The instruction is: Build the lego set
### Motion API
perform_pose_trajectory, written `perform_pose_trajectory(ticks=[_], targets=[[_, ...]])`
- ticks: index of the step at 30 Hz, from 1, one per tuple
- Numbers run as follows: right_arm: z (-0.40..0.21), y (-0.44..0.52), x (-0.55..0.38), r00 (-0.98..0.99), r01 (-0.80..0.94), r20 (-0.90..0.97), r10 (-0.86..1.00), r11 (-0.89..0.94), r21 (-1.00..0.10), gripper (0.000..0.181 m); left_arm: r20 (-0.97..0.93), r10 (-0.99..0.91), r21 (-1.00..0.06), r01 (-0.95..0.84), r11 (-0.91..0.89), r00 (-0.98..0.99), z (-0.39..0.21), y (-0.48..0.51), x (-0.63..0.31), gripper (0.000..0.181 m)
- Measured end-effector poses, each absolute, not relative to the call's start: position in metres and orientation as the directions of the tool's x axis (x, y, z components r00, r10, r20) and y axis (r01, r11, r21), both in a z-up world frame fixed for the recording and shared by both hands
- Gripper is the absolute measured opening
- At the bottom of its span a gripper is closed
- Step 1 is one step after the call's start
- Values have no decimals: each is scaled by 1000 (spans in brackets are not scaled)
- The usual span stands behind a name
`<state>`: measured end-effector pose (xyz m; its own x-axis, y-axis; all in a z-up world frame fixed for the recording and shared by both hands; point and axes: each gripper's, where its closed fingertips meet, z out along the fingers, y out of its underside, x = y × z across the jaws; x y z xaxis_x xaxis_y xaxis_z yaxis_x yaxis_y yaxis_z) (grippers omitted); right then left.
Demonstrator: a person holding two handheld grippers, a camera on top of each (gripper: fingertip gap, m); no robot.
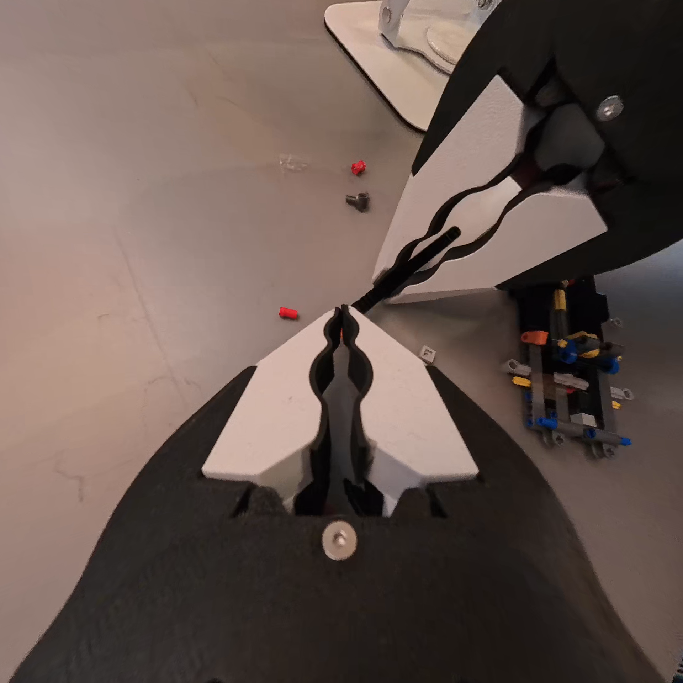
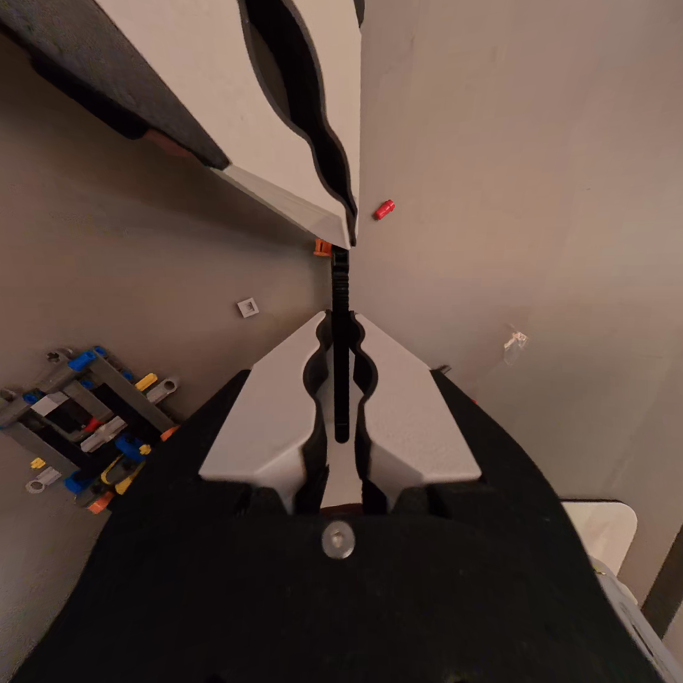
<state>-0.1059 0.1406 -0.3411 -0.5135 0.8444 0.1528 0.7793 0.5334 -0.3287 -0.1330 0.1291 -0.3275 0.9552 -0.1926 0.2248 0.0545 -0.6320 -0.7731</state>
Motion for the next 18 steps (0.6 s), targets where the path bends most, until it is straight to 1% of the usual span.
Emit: perform_pose_trajectory(ticks=[11, 14, 18], targets=[[-345, 141, -106, -533, 795, 93, 841, 536, -284, 5, 268, -175, -757, 95, -646, 947, -329, 131, -135, 0], [-341, 140, -107, -522, 789, 83, 849, 517, -331, 6, 269, -177, -759, 95, -644, 947, -329, 131, -135, 0], [-323, 145, -102, -491, 778, 48, 870, 463, -425, 18, 293, -188, -750, 103, -653, 937, -329, 130, -133, 0]])
